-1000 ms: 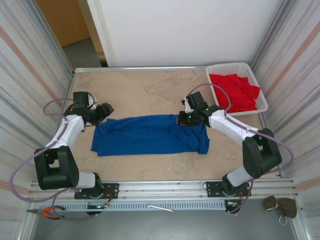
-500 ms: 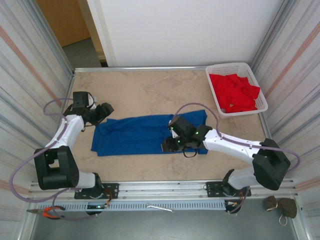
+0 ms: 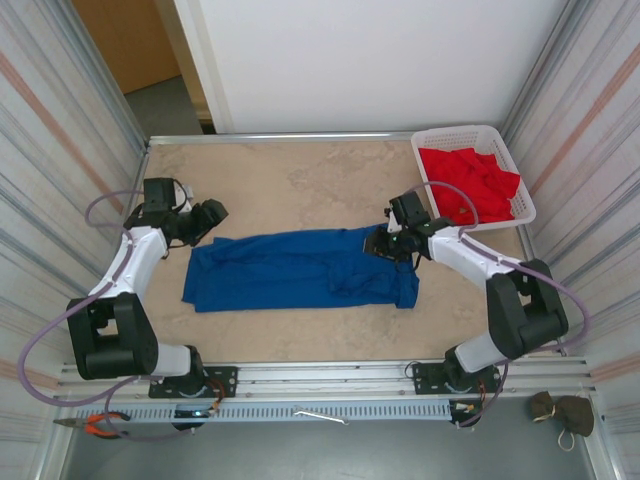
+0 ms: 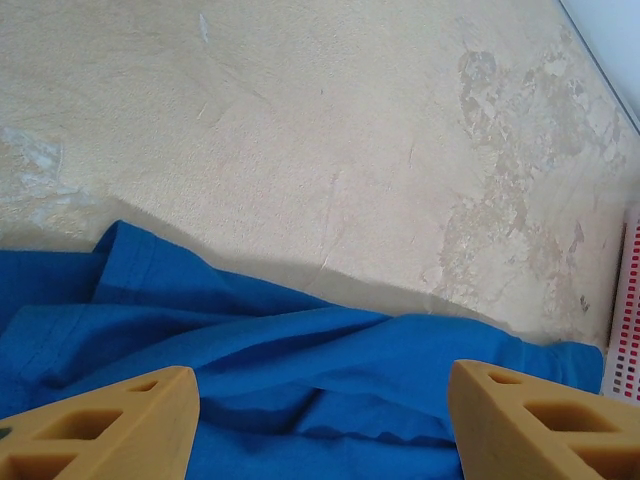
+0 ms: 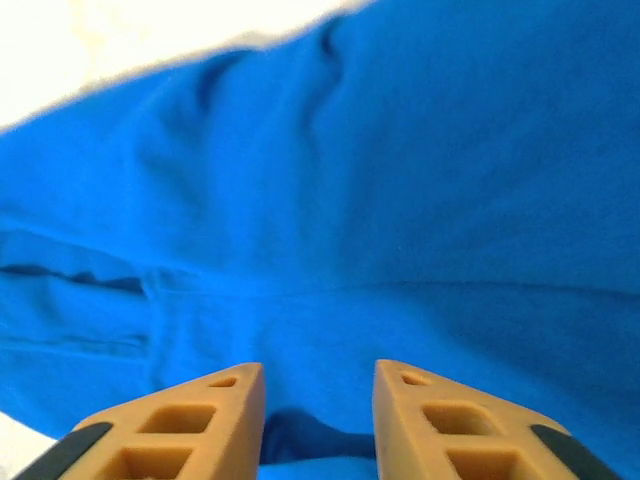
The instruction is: Fold the inside-out t-shirt
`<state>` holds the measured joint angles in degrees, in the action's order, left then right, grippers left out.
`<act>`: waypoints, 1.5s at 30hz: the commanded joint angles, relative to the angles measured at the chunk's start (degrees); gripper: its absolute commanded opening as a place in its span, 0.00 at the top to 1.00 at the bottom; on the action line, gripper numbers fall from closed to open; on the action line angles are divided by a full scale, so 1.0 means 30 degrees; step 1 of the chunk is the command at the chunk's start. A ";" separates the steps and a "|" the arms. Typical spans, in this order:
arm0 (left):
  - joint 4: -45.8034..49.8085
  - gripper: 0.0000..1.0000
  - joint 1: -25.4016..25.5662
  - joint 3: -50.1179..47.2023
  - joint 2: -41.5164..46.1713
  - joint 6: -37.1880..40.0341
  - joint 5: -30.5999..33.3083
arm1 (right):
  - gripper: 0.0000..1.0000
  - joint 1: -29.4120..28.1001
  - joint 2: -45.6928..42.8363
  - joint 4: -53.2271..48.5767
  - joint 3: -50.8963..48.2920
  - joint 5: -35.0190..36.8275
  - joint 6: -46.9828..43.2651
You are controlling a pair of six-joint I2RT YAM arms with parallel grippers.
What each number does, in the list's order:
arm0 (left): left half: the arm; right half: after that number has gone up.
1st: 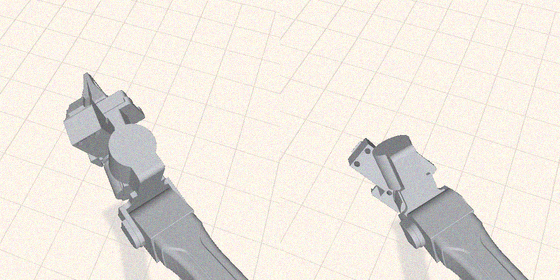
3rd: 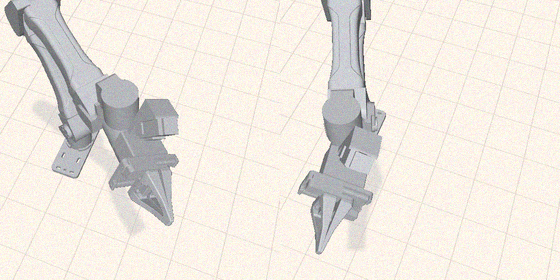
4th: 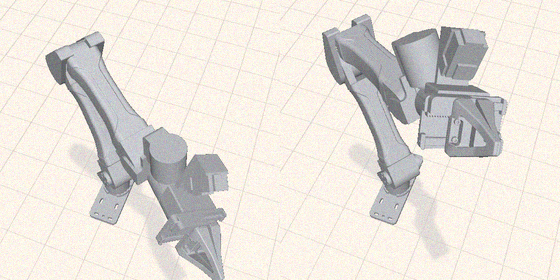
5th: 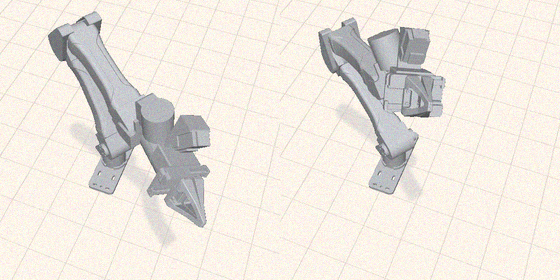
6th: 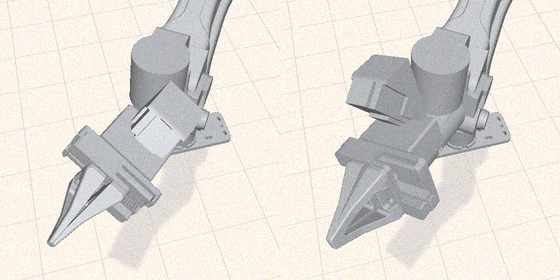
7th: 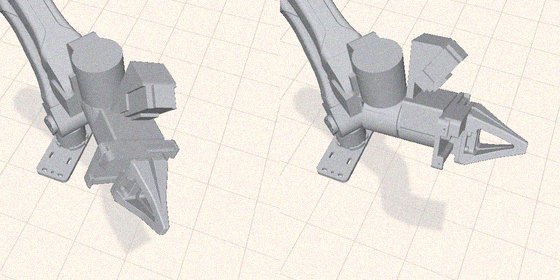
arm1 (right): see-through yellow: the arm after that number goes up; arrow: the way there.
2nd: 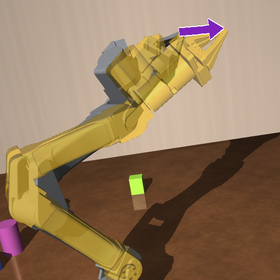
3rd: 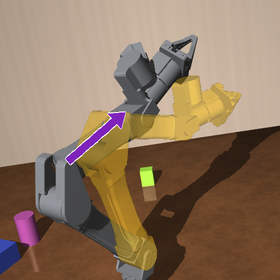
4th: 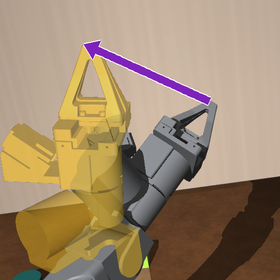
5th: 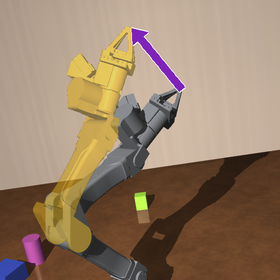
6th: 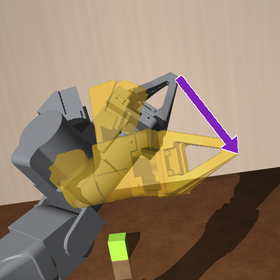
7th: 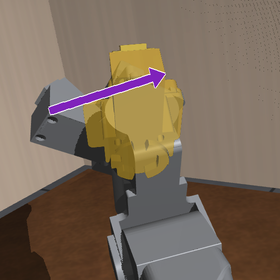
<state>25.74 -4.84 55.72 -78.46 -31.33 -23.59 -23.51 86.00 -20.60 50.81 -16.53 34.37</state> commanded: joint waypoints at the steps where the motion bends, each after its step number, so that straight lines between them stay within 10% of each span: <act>1: 0.0205 0.33 0.0049 -0.0006 0.0033 0.0191 -0.0353 | 0.72 -0.0680 -0.0312 0.0343 -0.1169 -0.1784 -0.0258; 10: -0.0055 0.33 0.0039 -0.0248 -0.0205 0.0234 -0.0506 | 0.85 -0.4394 -0.5345 -0.1092 -0.4720 -0.1329 0.2178; 16: 0.0598 0.33 0.0067 0.0076 0.0063 0.0643 -0.0277 | 0.82 -0.2095 -0.7966 -0.2737 -0.3591 -0.0937 0.1600; 21: 0.1107 0.33 0.0213 0.0140 -0.0501 0.1137 0.0558 | 0.80 -0.0134 -0.5874 -0.1016 -0.1776 -0.1716 0.1365; 31: -0.0434 0.33 0.2144 0.0259 -0.3345 0.0434 0.1036 | 0.84 -0.2212 0.1245 0.3498 -0.0712 -0.1298 0.2535; 45: -0.0878 0.32 -0.0533 0.0988 -0.7539 0.1899 0.2888 | 0.85 -0.2213 -0.0229 0.4279 -0.5705 0.2287 0.6973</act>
<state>22.68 -5.80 57.01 -98.76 -28.05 -16.80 -30.00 85.67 -4.12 35.20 -14.41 52.42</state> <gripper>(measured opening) 0.675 0.147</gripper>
